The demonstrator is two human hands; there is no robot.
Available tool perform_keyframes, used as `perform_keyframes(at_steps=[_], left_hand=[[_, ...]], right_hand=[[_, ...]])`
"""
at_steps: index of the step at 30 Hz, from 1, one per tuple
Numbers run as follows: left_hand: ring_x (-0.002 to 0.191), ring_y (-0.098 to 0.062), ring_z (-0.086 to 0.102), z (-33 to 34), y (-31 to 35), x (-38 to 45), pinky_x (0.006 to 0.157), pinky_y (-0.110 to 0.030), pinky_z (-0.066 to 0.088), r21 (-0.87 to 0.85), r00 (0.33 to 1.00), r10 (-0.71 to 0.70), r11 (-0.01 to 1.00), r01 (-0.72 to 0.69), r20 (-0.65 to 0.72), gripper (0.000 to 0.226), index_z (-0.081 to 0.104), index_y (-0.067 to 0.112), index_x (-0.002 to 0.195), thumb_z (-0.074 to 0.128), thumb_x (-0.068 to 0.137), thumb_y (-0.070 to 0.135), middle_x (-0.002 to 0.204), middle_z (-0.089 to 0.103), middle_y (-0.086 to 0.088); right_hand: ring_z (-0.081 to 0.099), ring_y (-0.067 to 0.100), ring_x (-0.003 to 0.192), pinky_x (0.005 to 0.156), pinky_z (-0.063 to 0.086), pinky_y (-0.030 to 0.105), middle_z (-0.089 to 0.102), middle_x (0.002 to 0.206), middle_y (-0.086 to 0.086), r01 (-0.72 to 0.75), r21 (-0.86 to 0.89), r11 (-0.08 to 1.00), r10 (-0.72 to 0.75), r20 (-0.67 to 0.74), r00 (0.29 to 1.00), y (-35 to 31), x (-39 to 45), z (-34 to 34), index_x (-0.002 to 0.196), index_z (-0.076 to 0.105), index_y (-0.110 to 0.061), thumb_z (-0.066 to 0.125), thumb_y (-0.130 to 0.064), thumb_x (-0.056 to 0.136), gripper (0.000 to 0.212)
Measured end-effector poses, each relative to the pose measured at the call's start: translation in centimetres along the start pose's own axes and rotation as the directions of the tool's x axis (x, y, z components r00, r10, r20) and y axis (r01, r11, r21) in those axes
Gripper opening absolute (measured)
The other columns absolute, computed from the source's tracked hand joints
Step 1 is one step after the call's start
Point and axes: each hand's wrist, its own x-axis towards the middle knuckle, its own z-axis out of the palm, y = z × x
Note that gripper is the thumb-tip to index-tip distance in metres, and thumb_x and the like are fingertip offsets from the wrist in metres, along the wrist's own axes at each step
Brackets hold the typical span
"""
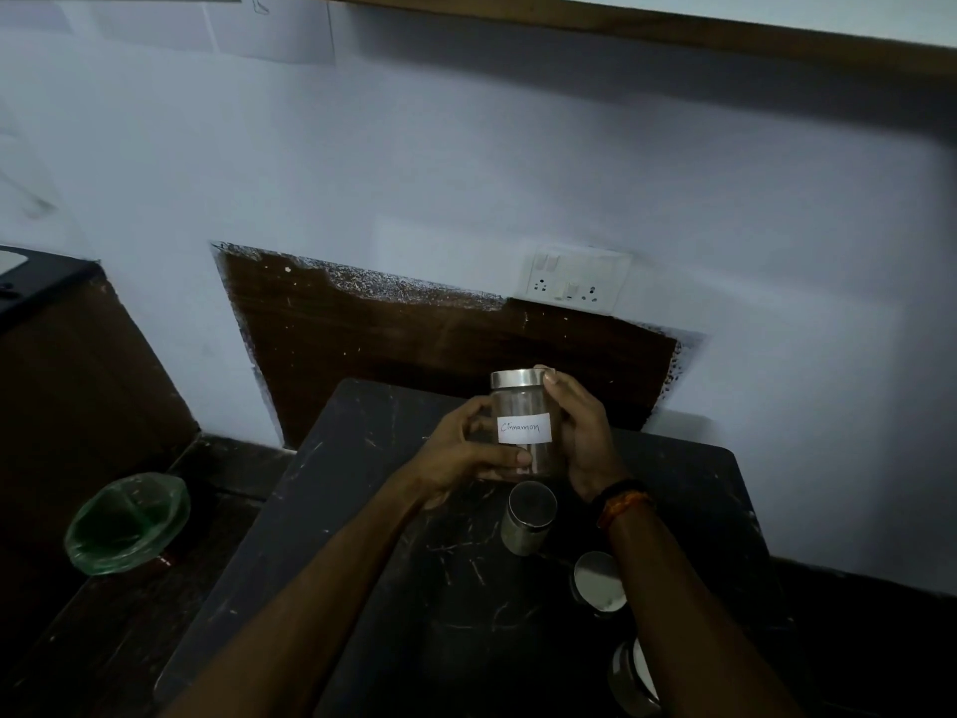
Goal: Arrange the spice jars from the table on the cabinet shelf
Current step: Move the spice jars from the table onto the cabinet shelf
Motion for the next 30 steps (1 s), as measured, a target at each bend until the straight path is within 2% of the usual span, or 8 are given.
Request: perform_keyframes(at_steps=[6, 9, 12, 15, 18, 21, 26, 30], left_hand=[[0.109, -0.03, 0.07, 0.4, 1.5, 0.2, 0.081, -0.047, 0.062, 0.121, 1.0, 0.019, 0.992, -0.018, -0.006, 0.07, 0.056, 0.017, 0.131, 0.086, 0.07, -0.001, 0.127, 0.062, -0.015], [0.11, -0.026, 0.069, 0.5, 2.0, 0.4, 0.08, -0.044, 0.062, 0.213, 0.999, 0.02, 0.977, -0.013, -0.029, 0.07, 0.057, 0.021, 0.13, 0.089, 0.068, 0.008, 0.126, 0.063, -0.011], [0.11, -0.03, 0.069, 0.4, 2.6, 0.6, 0.087, -0.054, 0.059, 0.199, 1.0, -0.017, 0.98, 0.018, -0.009, 0.064, 0.057, 0.016, 0.129, 0.087, 0.073, 0.018, 0.124, 0.066, -0.015], [0.109, -0.031, 0.07, 0.5, 3.6, 0.9, 0.091, -0.057, 0.056, 0.221, 1.0, 0.0, 0.975, 0.004, -0.02, 0.054, 0.061, 0.01, 0.125, 0.08, 0.08, 0.032, 0.122, 0.068, -0.015], [0.107, -0.032, 0.07, 0.5, 4.7, 1.5, 0.09, -0.058, 0.057, 0.249, 0.998, 0.032, 0.968, -0.017, -0.054, 0.054, 0.062, 0.003, 0.12, 0.077, 0.083, 0.039, 0.117, 0.071, -0.016], [0.104, -0.031, 0.072, 0.2, 5.7, 2.2, 0.087, -0.055, 0.059, 0.297, 0.998, 0.031, 0.955, -0.016, -0.046, 0.056, 0.063, 0.001, 0.119, 0.079, 0.083, 0.04, 0.112, 0.073, -0.013], [0.099, -0.025, 0.074, 0.0, 8.0, 3.3, 0.075, -0.043, 0.061, 0.33, 1.0, 0.012, 0.944, -0.007, -0.014, 0.06, 0.066, 0.006, 0.116, 0.085, 0.073, 0.043, 0.105, 0.076, -0.007], [0.099, -0.024, 0.074, 0.5, 10.7, 4.0, 0.072, -0.041, 0.061, 0.346, 1.0, 0.003, 0.938, -0.011, 0.023, 0.054, 0.071, 0.012, 0.112, 0.087, 0.07, 0.041, 0.104, 0.077, -0.007]], right_hand=[[0.069, 0.031, 0.099, 0.078, 0.058, 0.04, 0.067, 0.118, 0.02, 0.035, -0.004, 0.999, -0.035, -0.014, 0.999, -0.5, -0.3, 0.3, 0.125, 0.06, -0.007, 0.058, -0.04, 0.092, 0.046], [0.069, 0.034, 0.1, 0.077, 0.059, 0.041, 0.067, 0.118, 0.02, 0.023, -0.011, 1.0, -0.023, -0.017, 1.0, -0.5, -0.4, 0.5, 0.125, 0.059, -0.008, 0.061, -0.04, 0.089, 0.048], [0.069, 0.034, 0.1, 0.075, 0.059, 0.038, 0.066, 0.12, 0.023, 0.016, 0.05, 0.999, -0.016, 0.001, 1.0, -0.7, -0.6, 0.2, 0.126, 0.058, -0.005, 0.063, -0.037, 0.09, 0.048], [0.066, 0.037, 0.105, 0.084, 0.058, 0.045, 0.062, 0.124, 0.027, 0.016, 0.097, 0.995, -0.017, 0.014, 1.0, -0.9, -0.9, 0.4, 0.128, 0.056, -0.001, 0.067, -0.04, 0.086, 0.058], [0.063, 0.038, 0.109, 0.091, 0.053, 0.051, 0.06, 0.128, 0.027, 0.018, 0.094, 0.995, -0.02, 0.019, 1.0, -1.0, -1.1, 0.7, 0.129, 0.055, -0.001, 0.063, -0.037, 0.091, 0.053], [0.063, 0.038, 0.112, 0.096, 0.05, 0.056, 0.061, 0.128, 0.025, 0.008, 0.082, 0.997, -0.01, 0.023, 1.0, -1.4, -1.3, 1.0, 0.129, 0.058, -0.004, 0.057, -0.039, 0.094, 0.049], [0.064, 0.036, 0.114, 0.095, 0.054, 0.054, 0.067, 0.124, 0.016, 0.013, 0.022, 1.0, -0.013, 0.014, 1.0, -2.7, -1.3, 1.8, 0.13, 0.061, -0.011, 0.051, -0.046, 0.096, 0.049], [0.064, 0.033, 0.115, 0.098, 0.052, 0.056, 0.066, 0.127, 0.015, 0.063, -0.017, 0.998, -0.063, 0.003, 0.998, -4.6, -0.7, 2.4, 0.13, 0.061, -0.013, 0.048, -0.045, 0.097, 0.048]])
